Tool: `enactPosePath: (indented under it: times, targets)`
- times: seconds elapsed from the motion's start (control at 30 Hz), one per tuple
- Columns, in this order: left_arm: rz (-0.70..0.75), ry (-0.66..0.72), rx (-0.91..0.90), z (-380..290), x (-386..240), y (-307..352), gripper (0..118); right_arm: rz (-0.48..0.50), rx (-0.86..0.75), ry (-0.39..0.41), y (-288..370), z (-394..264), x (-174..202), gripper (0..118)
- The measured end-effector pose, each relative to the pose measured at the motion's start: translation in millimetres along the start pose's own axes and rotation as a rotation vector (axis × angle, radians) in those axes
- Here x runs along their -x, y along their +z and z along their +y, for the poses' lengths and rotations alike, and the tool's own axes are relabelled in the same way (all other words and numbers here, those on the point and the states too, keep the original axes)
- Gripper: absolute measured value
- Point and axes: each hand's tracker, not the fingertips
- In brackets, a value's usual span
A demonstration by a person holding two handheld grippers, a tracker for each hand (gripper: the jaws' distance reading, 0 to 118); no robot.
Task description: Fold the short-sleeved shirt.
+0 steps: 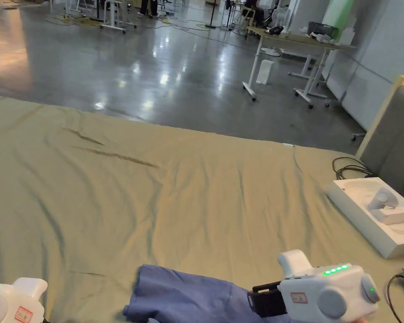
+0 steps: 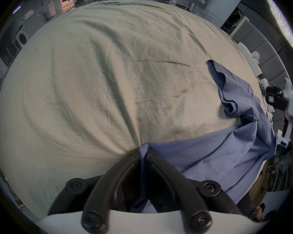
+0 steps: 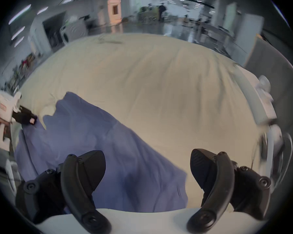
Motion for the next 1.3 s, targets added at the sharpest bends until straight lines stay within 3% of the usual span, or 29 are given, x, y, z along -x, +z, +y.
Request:
enactPosePath:
  times: [0.17, 0.3, 0.33, 0.37, 0.4, 0.43, 0.5, 0.53, 0.57, 0.63, 0.67, 0.73, 0.8, 0.87, 1.03, 1.3]
  targets:
    - [-0.004, -0.015, 0.029, 7, 0, -1, 7, 0.039, 0.078, 0.163, -54, 38, 19, 106]
    - [0.0, -0.019, 0.03, 5, -2, -1, 7, -0.012, 0.159, 0.234, -83, 41, 33, 97]
    - [0.001, -0.017, 0.025, 4, -2, -1, 7, 0.005, 0.134, 0.212, -84, 39, 35, 93]
    - [0.002, -0.016, 0.018, 2, -2, 0, 7, 0.009, 0.116, 0.208, -78, 38, 37, 85]
    - [0.003, -0.017, 0.01, 0, -2, 0, 7, 0.02, 0.101, 0.202, -74, 36, 38, 63]
    - [0.004, -0.015, 0.003, -2, -2, -1, 7, 0.071, 0.086, 0.187, -69, 33, 40, 50]
    - [0.012, -0.011, -0.012, -5, -4, 0, 7, 0.065, 0.076, 0.21, -62, 26, 46, 19]
    - [0.02, -0.017, -0.016, -5, -6, 0, 7, 0.073, 0.081, 0.217, -61, 25, 49, 8]
    - [0.03, -0.039, -0.015, -6, -9, 1, 7, 0.077, 0.082, 0.215, -61, 24, 52, 4]
    - [0.046, -0.045, -0.022, -8, -13, 3, 7, 0.064, 0.069, 0.176, -54, 23, 56, 4]
    - [0.055, -0.063, -0.035, -11, -15, 5, 7, 0.068, 0.045, 0.114, -47, 23, 55, 4]
    - [0.08, -0.149, -0.148, -27, -22, 24, 7, 0.163, -0.023, -0.104, -19, 21, 46, 4]
    - [0.064, -0.191, -0.328, -60, -30, 63, 7, 0.183, -0.159, -0.192, 24, 12, 38, 4]
    - [-0.044, -0.192, -0.414, -86, -29, 109, 7, 0.13, -0.256, -0.201, 73, 1, 30, 4]
    - [-0.082, -0.21, -0.646, -117, -23, 230, 7, 0.068, -0.498, -0.248, 212, -20, 12, 4]
    - [-0.155, -0.118, -0.968, -116, -3, 397, 7, -0.189, -0.76, -0.294, 398, -13, -18, 3]
